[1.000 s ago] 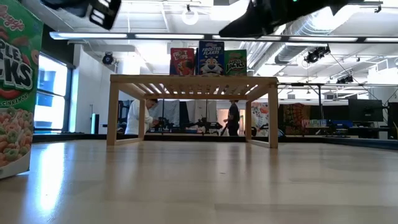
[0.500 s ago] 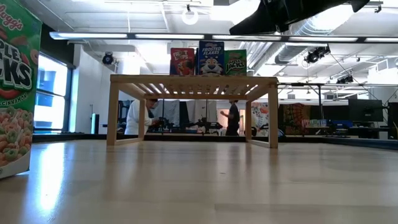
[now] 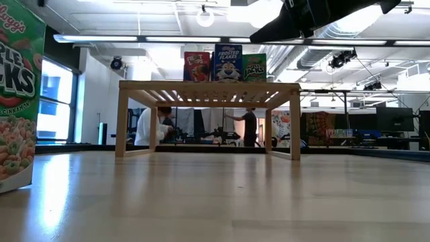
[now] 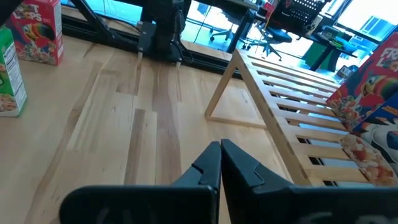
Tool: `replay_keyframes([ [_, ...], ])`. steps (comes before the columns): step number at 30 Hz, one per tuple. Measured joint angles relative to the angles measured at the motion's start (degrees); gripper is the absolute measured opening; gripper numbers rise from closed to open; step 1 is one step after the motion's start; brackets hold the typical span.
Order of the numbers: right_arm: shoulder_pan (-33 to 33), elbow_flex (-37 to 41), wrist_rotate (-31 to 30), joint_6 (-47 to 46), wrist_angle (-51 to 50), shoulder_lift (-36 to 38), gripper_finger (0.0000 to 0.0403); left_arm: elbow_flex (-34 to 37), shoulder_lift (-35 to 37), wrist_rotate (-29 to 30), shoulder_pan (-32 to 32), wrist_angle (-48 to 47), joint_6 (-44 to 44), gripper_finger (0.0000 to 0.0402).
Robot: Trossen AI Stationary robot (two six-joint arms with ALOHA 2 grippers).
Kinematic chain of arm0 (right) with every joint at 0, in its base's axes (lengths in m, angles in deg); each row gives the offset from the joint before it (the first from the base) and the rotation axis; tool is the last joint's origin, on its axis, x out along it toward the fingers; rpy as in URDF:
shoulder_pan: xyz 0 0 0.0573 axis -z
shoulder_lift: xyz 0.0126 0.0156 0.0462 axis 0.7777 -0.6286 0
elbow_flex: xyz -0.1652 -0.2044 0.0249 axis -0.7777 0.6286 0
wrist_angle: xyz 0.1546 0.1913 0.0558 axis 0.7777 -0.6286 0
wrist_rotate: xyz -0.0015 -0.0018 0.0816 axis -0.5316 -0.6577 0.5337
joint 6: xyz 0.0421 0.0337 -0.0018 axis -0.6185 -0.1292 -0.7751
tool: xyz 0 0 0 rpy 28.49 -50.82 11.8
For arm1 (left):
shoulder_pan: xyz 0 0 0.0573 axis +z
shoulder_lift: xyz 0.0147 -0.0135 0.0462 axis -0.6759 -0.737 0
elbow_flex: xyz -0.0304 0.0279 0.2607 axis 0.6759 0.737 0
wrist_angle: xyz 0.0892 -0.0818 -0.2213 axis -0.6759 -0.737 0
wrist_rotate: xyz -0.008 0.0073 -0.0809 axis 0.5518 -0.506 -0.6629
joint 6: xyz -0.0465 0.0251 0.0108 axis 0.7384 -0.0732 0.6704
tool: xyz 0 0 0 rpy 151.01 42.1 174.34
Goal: Stack cereal on shelf
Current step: Put the green cereal box aligned with the other green cereal box on the shelf
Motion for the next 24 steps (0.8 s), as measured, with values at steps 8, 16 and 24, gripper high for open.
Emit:
replay_keyframes([
  [8, 0.00, 0.00, 0.00, -0.41, 0.02, 0.00, 0.0000, 0.00, -1.52, 1.95, -0.68, 0.22, -5.59, 0.0237],
  [16, 0.00, 0.00, 0.02, -0.66, 0.04, 0.00, 0.0000, -0.09, -3.22, 3.77, -0.86, 0.81, -9.95, 0.0237],
  [24, 0.00, 0.00, 0.13, -0.68, 0.05, 0.00, 0.0000, -0.09, -3.22, 4.12, -0.88, 0.96, -0.96, 0.0224],
])
